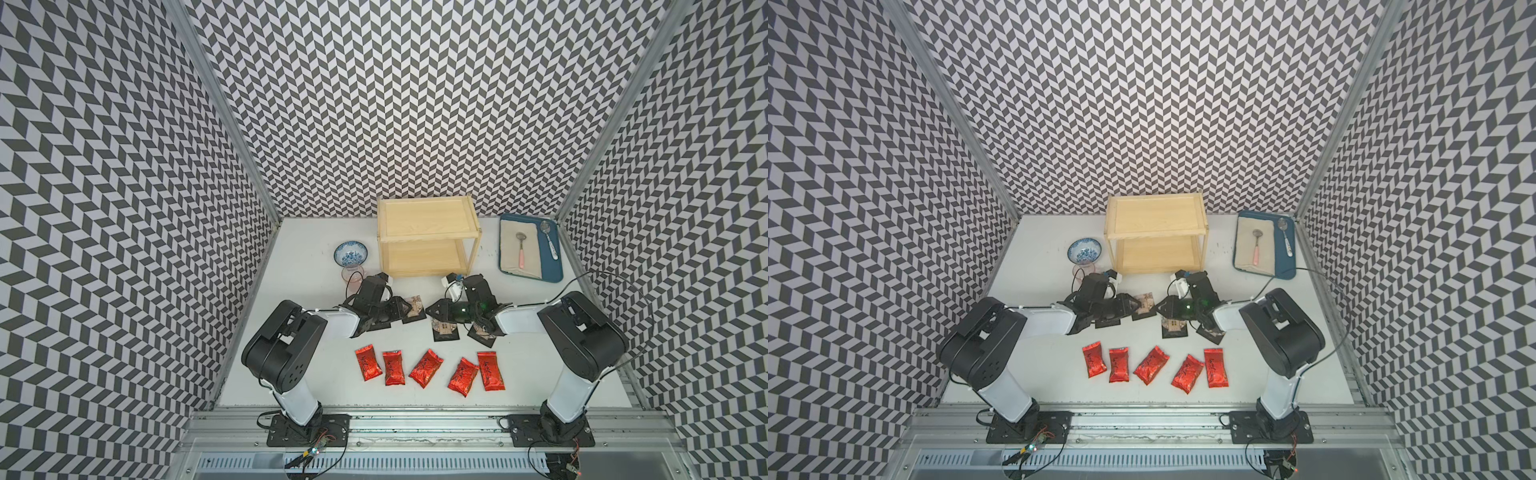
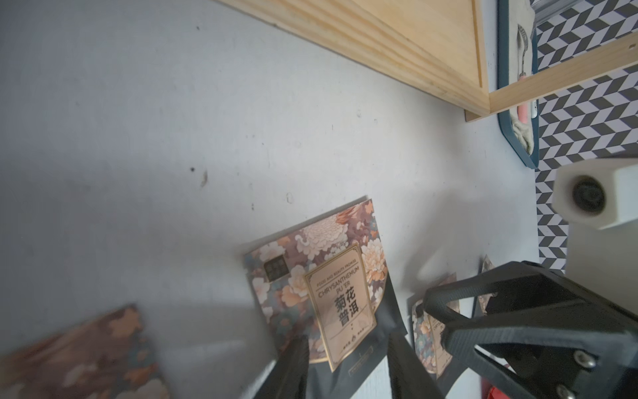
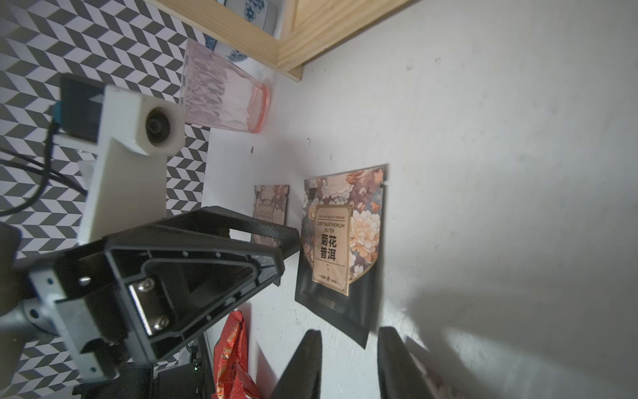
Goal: Place the tea bags on the shelf by color
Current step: Pick up the tea bag from the center of the board.
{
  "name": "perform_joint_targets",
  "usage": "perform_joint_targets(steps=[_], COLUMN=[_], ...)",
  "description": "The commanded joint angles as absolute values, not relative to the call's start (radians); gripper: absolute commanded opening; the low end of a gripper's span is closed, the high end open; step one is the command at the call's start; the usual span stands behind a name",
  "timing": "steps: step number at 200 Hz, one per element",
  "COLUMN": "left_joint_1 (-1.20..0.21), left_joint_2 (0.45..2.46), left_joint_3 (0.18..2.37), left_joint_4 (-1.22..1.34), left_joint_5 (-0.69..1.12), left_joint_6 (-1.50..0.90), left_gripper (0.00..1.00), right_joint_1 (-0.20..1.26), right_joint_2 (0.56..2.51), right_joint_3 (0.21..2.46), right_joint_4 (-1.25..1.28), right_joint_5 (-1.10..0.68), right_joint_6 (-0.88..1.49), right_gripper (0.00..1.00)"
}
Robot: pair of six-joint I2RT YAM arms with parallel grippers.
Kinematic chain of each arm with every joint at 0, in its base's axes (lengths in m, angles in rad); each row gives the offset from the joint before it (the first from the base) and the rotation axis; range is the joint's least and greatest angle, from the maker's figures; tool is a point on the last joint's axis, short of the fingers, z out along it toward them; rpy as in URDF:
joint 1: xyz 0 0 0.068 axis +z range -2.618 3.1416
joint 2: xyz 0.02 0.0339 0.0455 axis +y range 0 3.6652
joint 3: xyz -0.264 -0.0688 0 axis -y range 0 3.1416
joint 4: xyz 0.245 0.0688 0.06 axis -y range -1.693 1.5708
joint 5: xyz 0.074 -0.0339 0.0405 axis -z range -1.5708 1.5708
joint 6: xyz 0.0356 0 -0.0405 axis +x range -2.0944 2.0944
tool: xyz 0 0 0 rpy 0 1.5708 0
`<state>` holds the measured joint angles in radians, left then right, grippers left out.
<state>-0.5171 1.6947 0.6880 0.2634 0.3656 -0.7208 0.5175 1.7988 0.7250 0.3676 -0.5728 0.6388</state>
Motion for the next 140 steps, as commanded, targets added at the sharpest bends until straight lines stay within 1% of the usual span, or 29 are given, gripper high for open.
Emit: perform_joint_targets(steps=[1, 51, 94, 140], left_joint_1=[-0.522, -0.522, -0.523, -0.523], left_joint_2=[1.707, 1.718, 1.721, 1.72], left_joint_3=[0.665, 0.645, 0.636, 0.638], left_joint_4=[0.303, 0.325, 0.334, 0.329], left_joint_5=[0.382, 0.386, 0.389, 0.39], left_joint_6=[-0.728, -0.733, -0.735, -0.732], left_gripper=[0.42, 0.42, 0.42, 0.42], right_joint_1=[0.529, 0.537, 0.538, 0.539], right_joint_2=[1.819, 1.849, 1.88, 1.892], right_joint_3=[0.747, 0.772, 0.778, 0.805], right_joint_4=[0.369, 0.362, 0.406, 0.423], right_joint_5=[-0.571, -0.587, -0.63, -0.641], right_joint_6=[0.665, 0.695, 0.734, 0.741], right_gripper=[0.32, 0.32, 0.31, 0.23])
